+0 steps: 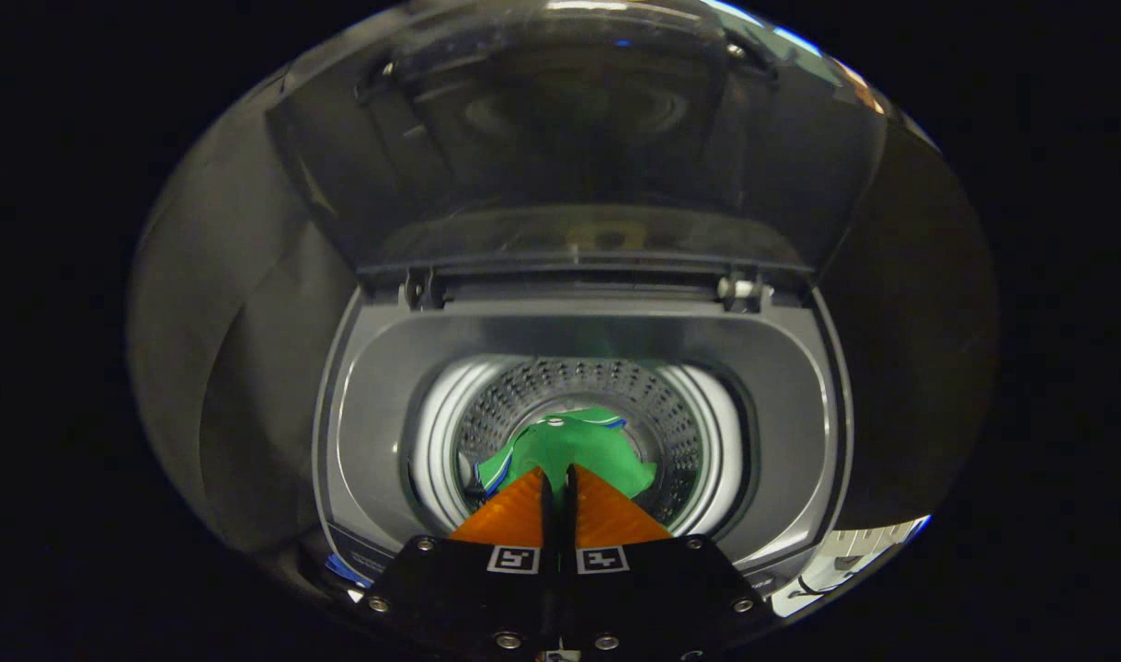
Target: Put the clothes into the washing machine and then close the washing machine lid.
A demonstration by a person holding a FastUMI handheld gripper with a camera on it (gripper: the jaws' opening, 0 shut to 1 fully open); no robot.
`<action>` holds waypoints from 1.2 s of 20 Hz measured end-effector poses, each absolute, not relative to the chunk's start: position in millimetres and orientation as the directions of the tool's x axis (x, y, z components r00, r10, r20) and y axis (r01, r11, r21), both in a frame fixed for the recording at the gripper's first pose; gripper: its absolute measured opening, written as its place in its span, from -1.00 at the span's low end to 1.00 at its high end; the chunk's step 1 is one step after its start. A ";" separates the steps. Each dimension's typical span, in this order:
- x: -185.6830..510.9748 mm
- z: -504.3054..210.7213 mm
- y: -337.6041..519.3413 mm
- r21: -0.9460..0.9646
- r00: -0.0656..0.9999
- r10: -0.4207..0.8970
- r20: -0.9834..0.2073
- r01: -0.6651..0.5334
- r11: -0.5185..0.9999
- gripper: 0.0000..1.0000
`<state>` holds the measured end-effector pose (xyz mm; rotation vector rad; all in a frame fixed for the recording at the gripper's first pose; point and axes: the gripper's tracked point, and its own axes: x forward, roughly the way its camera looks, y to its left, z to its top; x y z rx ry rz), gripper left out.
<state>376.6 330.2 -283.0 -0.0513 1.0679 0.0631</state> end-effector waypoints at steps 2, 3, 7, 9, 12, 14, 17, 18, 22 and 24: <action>371.2 -296.1 326.2 -0.023 0.465 0.017 -0.885 -0.081 0.996 -0.99; 367.8 -300.6 327.8 -0.013 0.459 0.021 -0.888 -0.072 0.997 -0.99; 362.9 -308.5 324.3 -0.005 0.444 0.017 -0.896 -0.047 0.999 -0.99; 364.7 -309.3 323.3 -0.008 0.445 0.014 -0.895 -0.049 0.999 -0.99; 369.1 -311.7 324.0 -0.010 0.452 0.005 -0.892 -0.030 0.999 -0.91; 369.5 -310.2 322.1 -0.016 0.452 -0.002 -0.892 -0.028 0.999 -0.42; 365.8 -315.8 319.4 -0.044 0.430 -0.011 -0.903 -0.067 0.997 0.31; 364.2 -314.5 317.1 -0.064 0.425 -0.024 -0.905 -0.082 0.995 0.55; 371.5 -300.1 321.8 -0.042 0.465 -0.012 -0.885 -0.055 0.998 0.75; 376.0 -284.0 320.5 -0.041 0.484 -0.028 -0.874 -0.016 0.999 0.75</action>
